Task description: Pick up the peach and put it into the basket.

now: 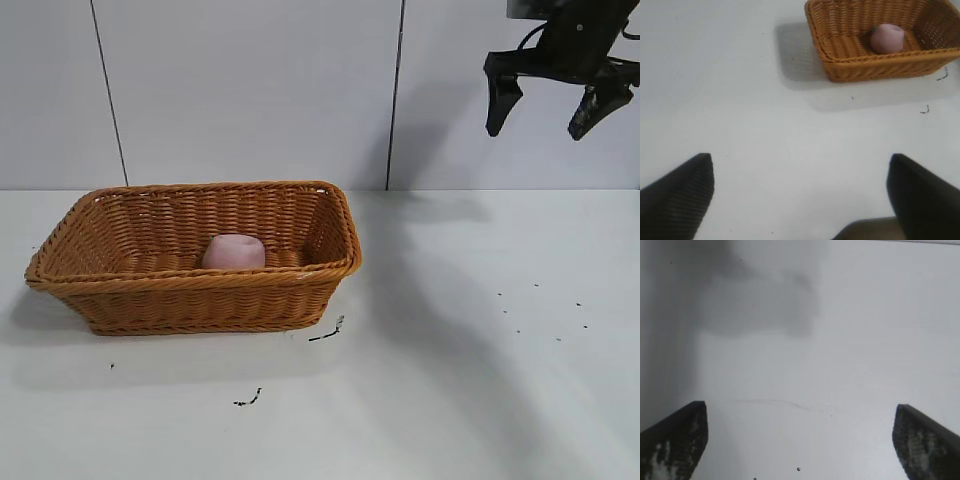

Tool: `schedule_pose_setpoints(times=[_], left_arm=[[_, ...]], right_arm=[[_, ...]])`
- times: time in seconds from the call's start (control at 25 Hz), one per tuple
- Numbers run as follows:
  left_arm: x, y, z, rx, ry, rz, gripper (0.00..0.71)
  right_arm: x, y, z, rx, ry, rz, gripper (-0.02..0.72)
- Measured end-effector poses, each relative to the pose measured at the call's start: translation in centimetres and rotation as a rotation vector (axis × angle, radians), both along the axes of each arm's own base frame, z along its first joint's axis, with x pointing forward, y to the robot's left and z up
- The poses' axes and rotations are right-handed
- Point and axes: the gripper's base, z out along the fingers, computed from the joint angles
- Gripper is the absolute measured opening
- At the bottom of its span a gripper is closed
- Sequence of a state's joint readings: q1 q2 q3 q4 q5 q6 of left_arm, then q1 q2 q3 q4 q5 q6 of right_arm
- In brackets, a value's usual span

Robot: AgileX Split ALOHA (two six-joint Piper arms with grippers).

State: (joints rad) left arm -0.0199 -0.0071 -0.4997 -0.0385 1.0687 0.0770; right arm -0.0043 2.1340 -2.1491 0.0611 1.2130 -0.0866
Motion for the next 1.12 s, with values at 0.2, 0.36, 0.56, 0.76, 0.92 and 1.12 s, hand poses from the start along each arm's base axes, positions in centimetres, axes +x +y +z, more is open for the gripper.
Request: schedule_pose_setpoints(times=[0.2, 0.36, 0.56, 0.76, 0.92, 1.12], left_arm=[[0.0, 0.0, 0.0, 0.000, 0.000, 0.000, 0.692], [0.0, 0.0, 0.0, 0.000, 0.000, 0.000, 0.692], [0.0, 0.0, 0.0, 0.000, 0.000, 0.000, 0.692], [0.0, 0.0, 0.0, 0.000, 0.000, 0.000, 0.692], [0.0, 0.0, 0.0, 0.000, 0.000, 0.000, 0.692], [0.0, 0.0, 0.0, 0.000, 0.000, 0.000, 0.692]], right_arm=[[-6.9, 0.2, 4.0, 0.016, 0.010, 0.002, 0.689], [-14.3, 0.2, 5.8, 0.014, 0.021, 0.005, 0.689], [-23.8, 0.2, 5.6, 0.014, 0.024, 0.005, 0.689], [-32.7, 0.2, 3.0, 0.011, -0.010, 0.004, 0.689], [-38.0, 0.0, 0.9, -0.019, -0.183, -0.003, 0.689], [-42.7, -0.1, -2.1, -0.040, -0.363, -0.010, 0.689]])
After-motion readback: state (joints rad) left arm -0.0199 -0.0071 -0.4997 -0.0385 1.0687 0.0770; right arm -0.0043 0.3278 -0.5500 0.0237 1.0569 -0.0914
